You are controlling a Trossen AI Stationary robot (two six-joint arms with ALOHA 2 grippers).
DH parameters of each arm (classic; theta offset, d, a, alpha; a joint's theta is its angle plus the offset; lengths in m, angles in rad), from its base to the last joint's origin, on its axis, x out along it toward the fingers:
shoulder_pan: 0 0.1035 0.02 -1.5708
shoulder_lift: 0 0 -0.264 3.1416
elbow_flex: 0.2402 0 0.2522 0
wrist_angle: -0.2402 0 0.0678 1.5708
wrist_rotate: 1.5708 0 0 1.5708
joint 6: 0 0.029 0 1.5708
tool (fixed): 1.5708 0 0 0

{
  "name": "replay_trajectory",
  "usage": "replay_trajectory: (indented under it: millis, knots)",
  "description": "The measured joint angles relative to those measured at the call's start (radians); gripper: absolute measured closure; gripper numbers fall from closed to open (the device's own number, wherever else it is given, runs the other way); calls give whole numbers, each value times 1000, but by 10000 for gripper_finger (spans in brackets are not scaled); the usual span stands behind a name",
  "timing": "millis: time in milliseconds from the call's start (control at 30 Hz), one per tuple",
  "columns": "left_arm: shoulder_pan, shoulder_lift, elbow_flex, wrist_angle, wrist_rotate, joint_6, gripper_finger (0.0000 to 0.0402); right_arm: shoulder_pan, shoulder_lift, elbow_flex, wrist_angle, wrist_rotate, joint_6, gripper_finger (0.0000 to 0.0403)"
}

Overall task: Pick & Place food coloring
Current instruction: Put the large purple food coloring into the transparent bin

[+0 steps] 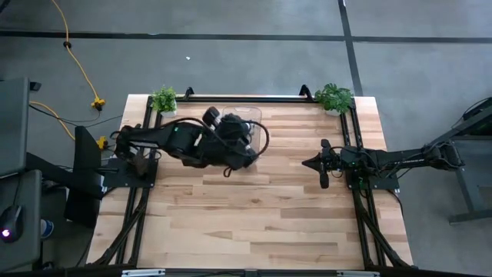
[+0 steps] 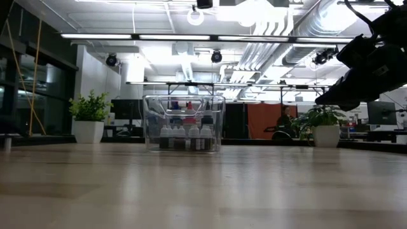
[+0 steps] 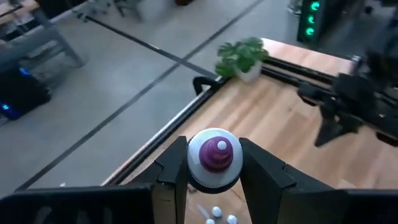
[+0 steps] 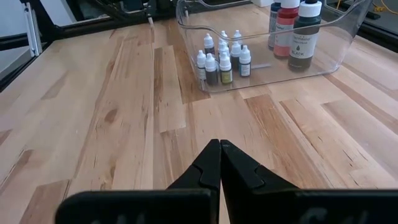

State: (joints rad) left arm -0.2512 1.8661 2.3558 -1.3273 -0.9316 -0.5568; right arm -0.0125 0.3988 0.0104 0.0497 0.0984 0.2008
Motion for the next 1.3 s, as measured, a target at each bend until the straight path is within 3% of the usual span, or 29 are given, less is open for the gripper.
replay_trajectory:
  millis: [333,567,733,933,1300]
  knots:
    - [145,0,0,-8,9,-64,300,0,0,0,-1,0,0,402]
    - [313,14,-2,-19,199,-104,300,0,0,0,-1,0,0,402]
    - [412,35,-5,-52,417,-163,300,0,0,0,-1,0,0,402]
    - [448,41,-118,-35,499,-162,300,0,0,0,-1,0,0,402]
    - [447,39,-365,131,498,-126,300,0,0,0,-1,0,0,402]
